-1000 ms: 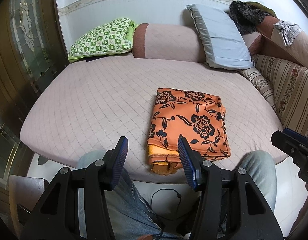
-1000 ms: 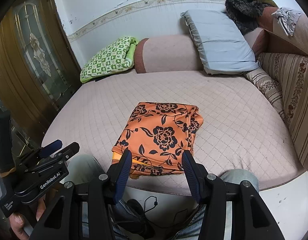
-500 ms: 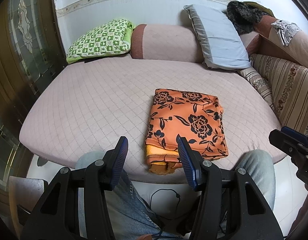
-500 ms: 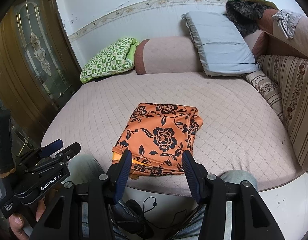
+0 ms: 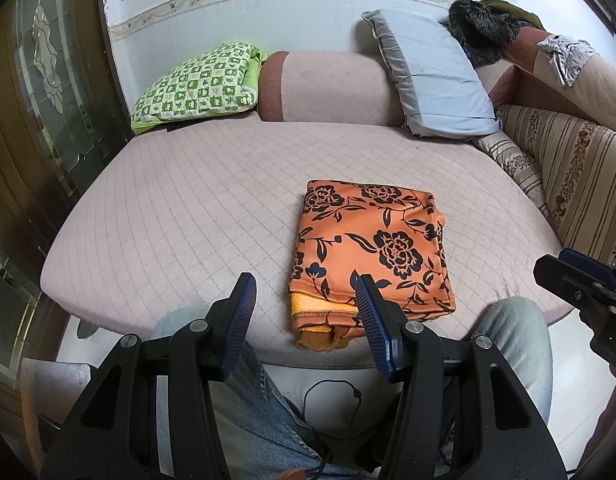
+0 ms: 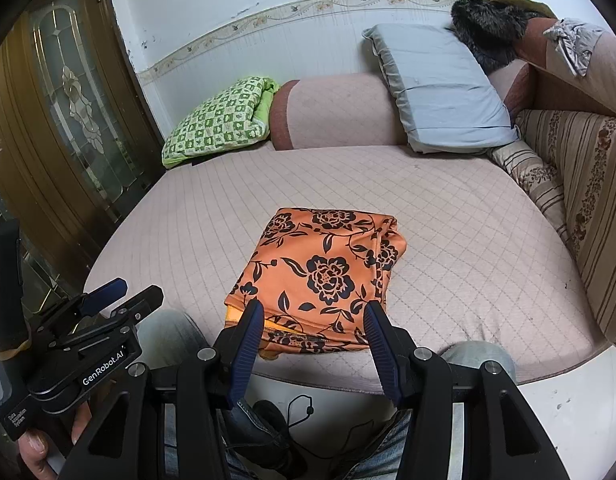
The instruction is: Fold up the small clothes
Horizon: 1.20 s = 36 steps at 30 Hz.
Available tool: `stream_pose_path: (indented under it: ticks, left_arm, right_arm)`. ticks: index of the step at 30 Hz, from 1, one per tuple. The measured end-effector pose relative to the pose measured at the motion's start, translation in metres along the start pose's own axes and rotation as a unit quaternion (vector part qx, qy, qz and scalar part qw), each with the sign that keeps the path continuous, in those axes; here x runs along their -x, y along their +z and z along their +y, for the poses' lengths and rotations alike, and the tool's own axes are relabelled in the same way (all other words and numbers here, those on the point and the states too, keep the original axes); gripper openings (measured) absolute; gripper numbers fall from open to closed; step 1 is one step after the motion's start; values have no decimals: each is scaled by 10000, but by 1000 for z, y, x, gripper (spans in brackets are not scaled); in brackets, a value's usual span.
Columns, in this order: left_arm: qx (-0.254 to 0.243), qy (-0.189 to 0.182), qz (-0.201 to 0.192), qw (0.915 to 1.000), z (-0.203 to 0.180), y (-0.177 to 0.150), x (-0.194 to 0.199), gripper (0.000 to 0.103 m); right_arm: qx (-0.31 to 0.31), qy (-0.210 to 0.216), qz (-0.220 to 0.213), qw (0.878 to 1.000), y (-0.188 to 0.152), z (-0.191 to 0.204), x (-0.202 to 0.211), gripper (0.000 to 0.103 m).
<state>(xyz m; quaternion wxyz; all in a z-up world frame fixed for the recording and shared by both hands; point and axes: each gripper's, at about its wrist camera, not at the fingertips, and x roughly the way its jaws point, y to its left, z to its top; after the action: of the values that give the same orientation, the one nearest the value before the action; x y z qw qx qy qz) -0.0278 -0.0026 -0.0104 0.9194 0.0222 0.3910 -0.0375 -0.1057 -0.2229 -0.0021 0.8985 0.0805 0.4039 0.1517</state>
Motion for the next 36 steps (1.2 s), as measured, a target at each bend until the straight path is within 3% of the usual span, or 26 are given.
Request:
stream_pose_path:
  ticks: [24,36]
  left_arm:
    - [-73,4,68,10000,8,6,-12,52]
    - [-262,48,382,9989,3,7,-49,52]
  right_arm:
    - [-10,45,92,9999,5,-8,0,50]
    - [-141,42,280,9995,8,-19,-26,50]
